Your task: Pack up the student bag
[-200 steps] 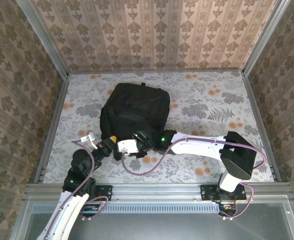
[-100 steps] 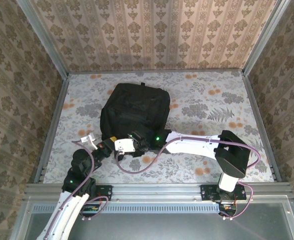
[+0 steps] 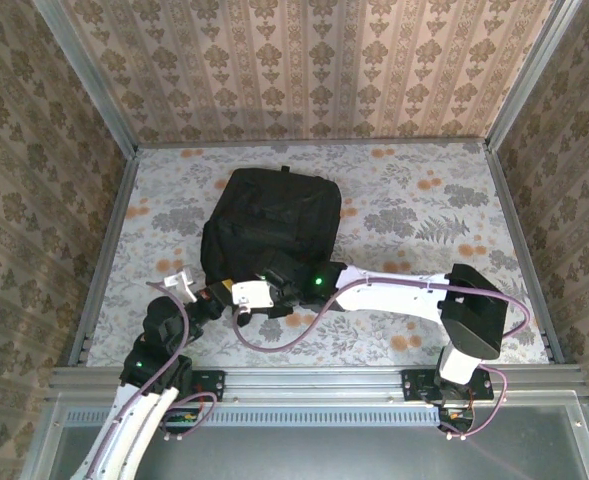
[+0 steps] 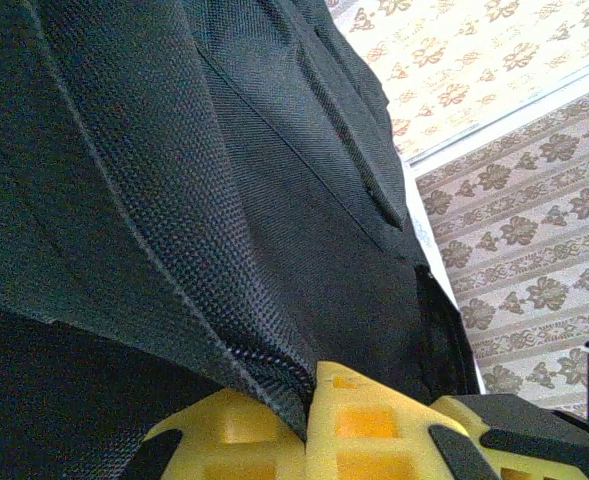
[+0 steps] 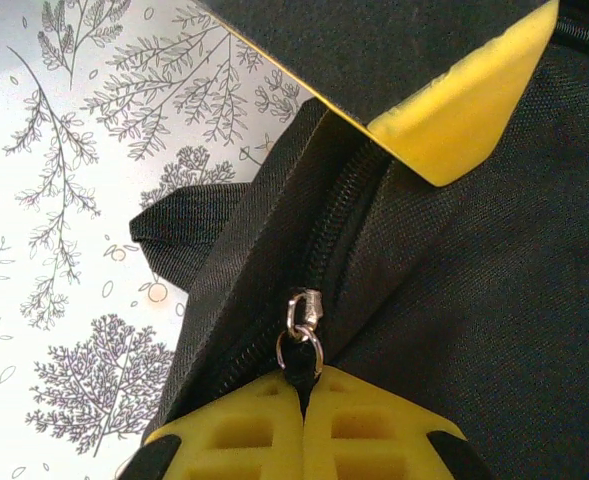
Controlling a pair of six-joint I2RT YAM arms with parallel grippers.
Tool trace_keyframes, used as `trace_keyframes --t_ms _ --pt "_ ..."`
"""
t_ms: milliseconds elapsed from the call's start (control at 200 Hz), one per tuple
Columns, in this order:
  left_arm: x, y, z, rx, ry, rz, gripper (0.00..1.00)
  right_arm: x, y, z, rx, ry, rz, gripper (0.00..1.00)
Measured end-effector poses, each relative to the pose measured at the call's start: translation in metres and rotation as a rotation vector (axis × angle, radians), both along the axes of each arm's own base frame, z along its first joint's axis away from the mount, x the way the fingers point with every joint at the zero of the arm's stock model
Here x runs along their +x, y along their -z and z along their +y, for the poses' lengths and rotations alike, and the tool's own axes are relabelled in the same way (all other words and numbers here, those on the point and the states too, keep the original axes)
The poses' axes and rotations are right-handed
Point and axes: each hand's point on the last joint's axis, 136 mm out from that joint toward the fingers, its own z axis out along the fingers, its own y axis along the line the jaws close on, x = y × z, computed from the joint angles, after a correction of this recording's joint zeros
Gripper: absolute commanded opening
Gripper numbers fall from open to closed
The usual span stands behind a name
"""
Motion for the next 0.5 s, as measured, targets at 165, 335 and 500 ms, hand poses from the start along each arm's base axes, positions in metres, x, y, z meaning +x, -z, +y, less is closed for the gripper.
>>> trace_keyframes --t_ms 165,335,500 --pt "-0.004 0.003 0.000 0.033 0.014 0.015 0.00 -0.002 0.004 -0.004 -0.027 0.005 -0.001 0.00" --pt "-0.009 0.008 0.001 0.065 0.029 0.041 0.00 -0.007 0.009 -0.012 -0.071 0.005 0.016 0.00" --pt "-0.009 0.011 -0.002 0.068 0.043 0.059 0.00 -0.015 0.013 -0.018 -0.111 -0.002 0.028 0.03"
